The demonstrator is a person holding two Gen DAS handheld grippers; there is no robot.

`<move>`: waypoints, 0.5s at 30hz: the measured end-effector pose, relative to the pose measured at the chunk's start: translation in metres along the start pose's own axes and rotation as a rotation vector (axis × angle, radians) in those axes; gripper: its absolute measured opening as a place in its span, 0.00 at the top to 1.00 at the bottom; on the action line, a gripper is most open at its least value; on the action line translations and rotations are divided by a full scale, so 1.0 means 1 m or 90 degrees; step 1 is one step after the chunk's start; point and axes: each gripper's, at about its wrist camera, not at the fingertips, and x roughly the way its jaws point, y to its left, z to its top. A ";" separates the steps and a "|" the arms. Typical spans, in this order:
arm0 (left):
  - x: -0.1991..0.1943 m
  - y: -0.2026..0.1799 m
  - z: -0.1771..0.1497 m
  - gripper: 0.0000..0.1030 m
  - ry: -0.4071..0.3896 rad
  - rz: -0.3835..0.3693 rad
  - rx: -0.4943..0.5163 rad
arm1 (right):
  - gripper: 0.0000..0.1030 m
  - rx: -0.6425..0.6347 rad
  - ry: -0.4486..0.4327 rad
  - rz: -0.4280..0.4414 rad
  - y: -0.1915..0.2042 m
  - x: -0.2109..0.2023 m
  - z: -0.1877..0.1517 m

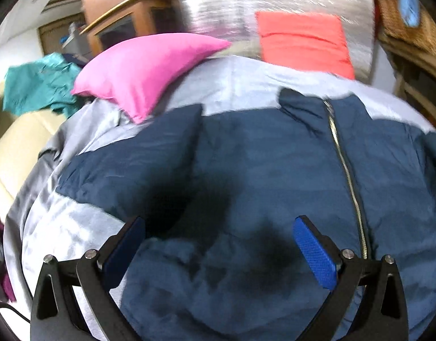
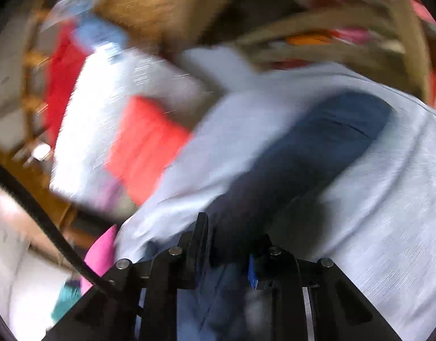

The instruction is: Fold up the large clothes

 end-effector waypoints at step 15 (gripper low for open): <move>-0.009 0.051 -0.005 0.00 0.016 0.014 -0.047 | 0.30 0.048 0.288 0.089 0.054 0.021 -0.180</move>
